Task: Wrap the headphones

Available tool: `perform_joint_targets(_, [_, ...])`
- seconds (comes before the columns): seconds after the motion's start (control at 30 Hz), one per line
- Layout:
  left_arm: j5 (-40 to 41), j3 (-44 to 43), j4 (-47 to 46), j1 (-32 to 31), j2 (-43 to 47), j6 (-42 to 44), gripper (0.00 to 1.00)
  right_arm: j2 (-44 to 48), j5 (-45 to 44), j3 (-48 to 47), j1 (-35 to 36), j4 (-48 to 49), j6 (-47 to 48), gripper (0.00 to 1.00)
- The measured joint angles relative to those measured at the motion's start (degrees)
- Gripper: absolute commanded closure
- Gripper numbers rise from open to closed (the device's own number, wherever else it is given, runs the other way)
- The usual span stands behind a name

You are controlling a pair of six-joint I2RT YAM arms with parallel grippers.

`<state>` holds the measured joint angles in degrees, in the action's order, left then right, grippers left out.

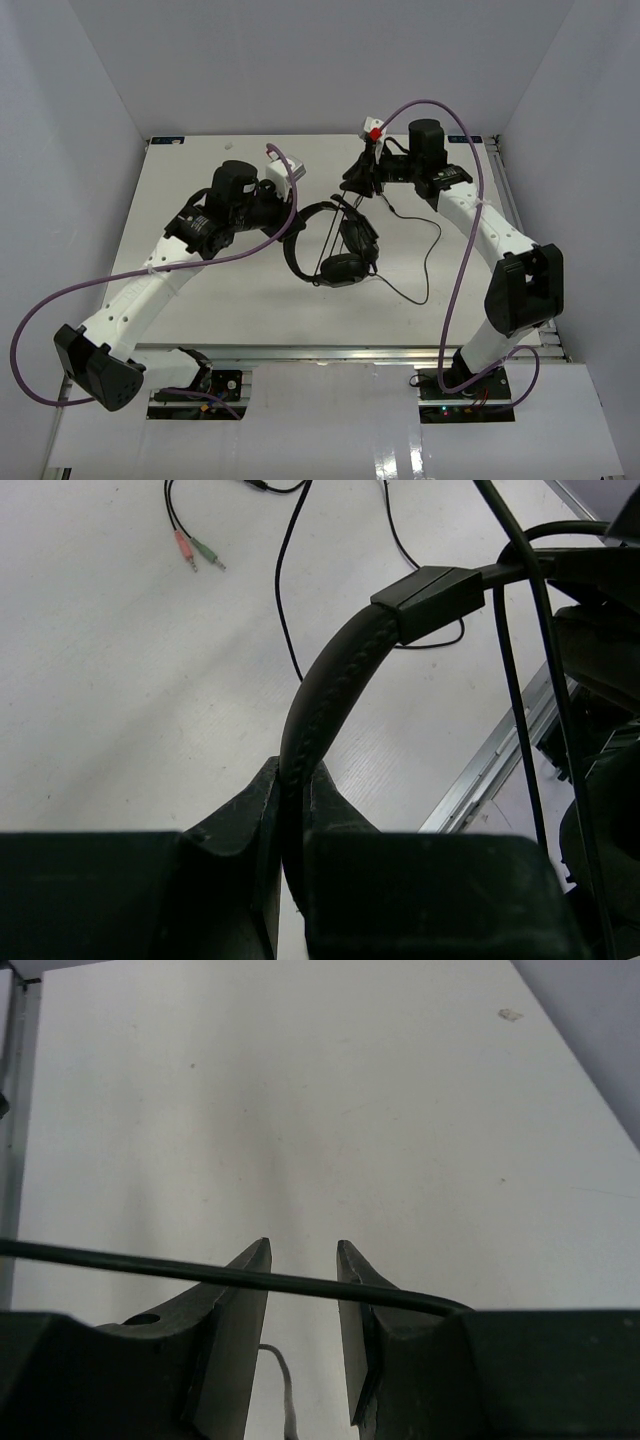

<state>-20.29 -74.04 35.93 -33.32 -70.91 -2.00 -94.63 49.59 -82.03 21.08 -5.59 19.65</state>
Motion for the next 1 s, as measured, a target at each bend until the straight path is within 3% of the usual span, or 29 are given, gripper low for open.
perform_joint_targets(0.23, [-0.6, -7.2, 2.4, -0.1, -1.1, -1.5, 1.00, -0.1, 10.1, 6.7, 0.1, 4.9, -3.7, 0.85])
perform_joint_targets(0.4, [-0.1, -15.2, 2.5, -0.1, -3.9, -3.8, 1.00, -0.1, 16.3, 11.3, 3.4, 14.0, -12.6, 0.81])
perform_joint_targets(0.63, [1.7, -25.8, 4.3, -0.2, -8.3, -6.8, 1.00, -0.1, 20.6, 15.6, 8.0, 37.0, -32.7, 0.71])
perform_joint_targets(0.8, [3.9, -34.0, 6.7, -0.2, -12.1, -8.5, 1.00, -2.2, 20.8, 16.7, 9.8, 59.2, -51.4, 0.60])
perform_joint_targets(1.0, [8.8, -43.4, 10.1, -0.2, -18.0, -9.2, 1.00, -7.1, 16.5, 15.9, 12.8, 78.8, -67.6, 0.59])
